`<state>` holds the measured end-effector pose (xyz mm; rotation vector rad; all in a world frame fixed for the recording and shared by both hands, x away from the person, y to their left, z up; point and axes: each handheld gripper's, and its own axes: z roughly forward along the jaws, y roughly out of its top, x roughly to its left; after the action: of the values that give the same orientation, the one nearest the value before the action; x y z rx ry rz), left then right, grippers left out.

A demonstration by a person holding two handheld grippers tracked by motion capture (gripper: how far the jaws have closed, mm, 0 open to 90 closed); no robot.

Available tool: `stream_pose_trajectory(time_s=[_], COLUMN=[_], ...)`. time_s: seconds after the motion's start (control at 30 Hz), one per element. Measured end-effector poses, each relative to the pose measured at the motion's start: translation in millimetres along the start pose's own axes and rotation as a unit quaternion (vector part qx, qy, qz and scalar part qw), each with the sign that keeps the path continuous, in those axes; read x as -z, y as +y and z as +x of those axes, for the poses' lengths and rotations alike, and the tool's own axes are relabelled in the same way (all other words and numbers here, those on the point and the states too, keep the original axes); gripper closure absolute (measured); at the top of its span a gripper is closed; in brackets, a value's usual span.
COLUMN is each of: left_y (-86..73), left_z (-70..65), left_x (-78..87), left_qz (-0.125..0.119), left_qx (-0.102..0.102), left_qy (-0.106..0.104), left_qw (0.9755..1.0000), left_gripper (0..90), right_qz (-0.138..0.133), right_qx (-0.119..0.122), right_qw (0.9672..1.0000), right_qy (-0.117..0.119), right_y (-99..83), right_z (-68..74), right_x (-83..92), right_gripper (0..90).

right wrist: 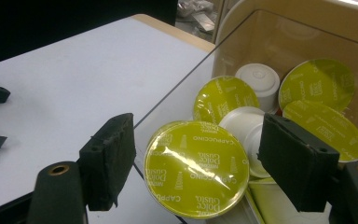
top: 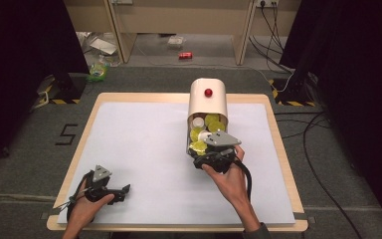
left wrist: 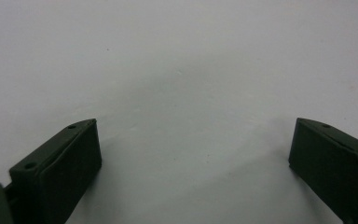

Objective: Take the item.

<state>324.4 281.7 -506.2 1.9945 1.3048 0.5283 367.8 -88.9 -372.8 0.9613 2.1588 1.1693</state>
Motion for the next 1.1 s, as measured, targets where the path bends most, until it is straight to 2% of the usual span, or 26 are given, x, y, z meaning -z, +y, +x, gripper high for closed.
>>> stream_pose_trajectory(time_s=[0.4,0.5,0.73,1.1], left_y=[0.0,0.0,0.0,-0.1], left_z=[0.0,0.0,0.0,0.0], left_x=[0.0,0.0,0.1,0.0], left_qz=[0.000,0.000,0.000,-0.001], left_qx=[0.000,0.000,0.000,0.000], left_qy=[0.000,0.000,0.000,0.000], left_qw=[1.0000,1.0000,1.0000,1.0000], left_gripper=[1.5,1.5,1.6,1.5], right_qz=[0.021,0.023,0.015,-0.022], right_qx=[-0.004,-0.003,-0.009,-0.014], right_qw=[0.9998,0.9997,0.9998,0.9997], right_qy=[-0.002,-0.003,0.000,-0.003], right_y=[-2.8,-3.3,-2.0,5.7], right_z=[-2.1,-2.6,-3.8,-9.3], right_x=[-8.9,-8.6,-6.2,15.2], right_gripper=[32.1,36.5,38.2,38.4])
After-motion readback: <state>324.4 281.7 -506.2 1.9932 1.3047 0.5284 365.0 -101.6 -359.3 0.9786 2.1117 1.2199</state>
